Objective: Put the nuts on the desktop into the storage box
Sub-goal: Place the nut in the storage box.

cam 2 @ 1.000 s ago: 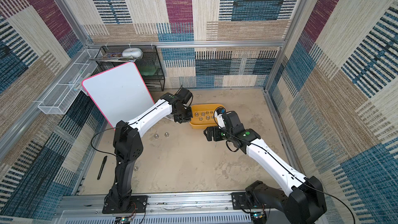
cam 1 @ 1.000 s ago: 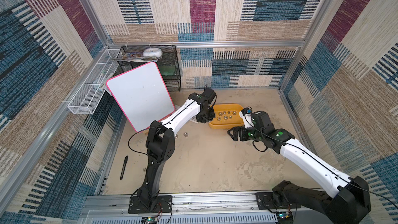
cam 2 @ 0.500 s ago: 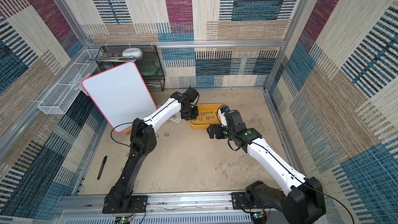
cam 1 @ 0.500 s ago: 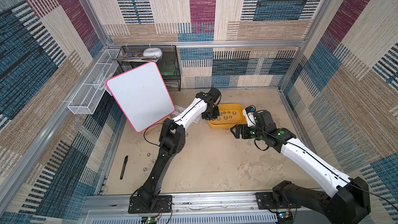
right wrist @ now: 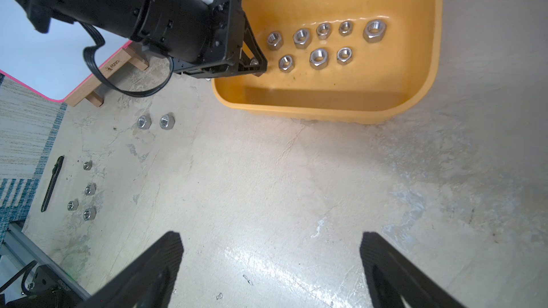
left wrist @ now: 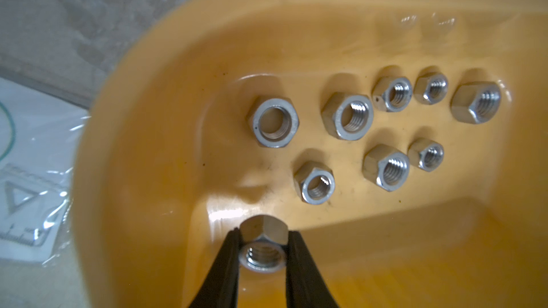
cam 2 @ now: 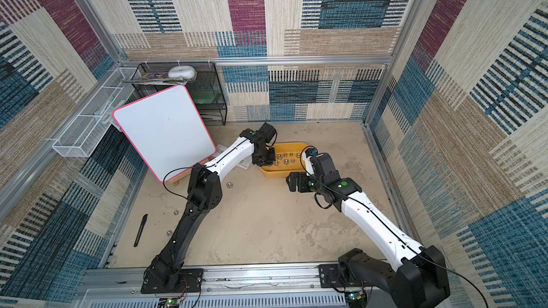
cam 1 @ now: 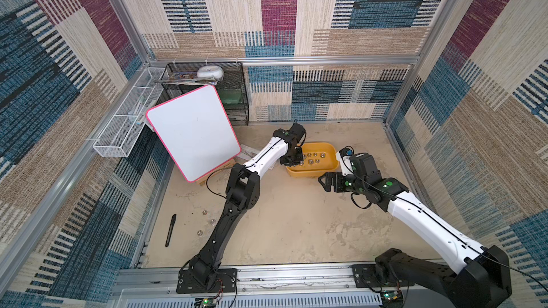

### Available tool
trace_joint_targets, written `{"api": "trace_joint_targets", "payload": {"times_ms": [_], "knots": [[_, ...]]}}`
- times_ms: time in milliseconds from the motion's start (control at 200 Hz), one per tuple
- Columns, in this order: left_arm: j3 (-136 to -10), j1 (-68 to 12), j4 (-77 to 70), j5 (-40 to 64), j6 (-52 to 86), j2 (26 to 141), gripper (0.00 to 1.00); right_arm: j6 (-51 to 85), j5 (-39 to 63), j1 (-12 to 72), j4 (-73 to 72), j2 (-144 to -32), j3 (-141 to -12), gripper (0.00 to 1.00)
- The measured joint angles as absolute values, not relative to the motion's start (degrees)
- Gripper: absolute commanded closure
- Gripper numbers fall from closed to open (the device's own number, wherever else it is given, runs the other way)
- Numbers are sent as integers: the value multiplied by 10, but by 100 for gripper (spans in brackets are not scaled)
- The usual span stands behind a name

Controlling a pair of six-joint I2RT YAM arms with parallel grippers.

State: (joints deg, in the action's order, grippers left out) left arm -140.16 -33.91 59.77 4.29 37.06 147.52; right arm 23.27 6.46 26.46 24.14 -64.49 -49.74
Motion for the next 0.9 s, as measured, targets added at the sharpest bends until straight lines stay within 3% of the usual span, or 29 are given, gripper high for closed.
{"api": "trace_joint_targets", "payload": {"times_ms": [361, 561, 896], "knots": [[-1423, -338, 601, 25, 366, 1499, 75, 235, 63, 260, 242, -641, -494, 1], [-1457, -337, 600, 21, 361, 1517, 44, 237, 63, 260, 242, -641, -492, 1], [-1422, -336, 604, 35, 371, 1439, 45, 243, 51, 255, 243, -675, -523, 2]]}}
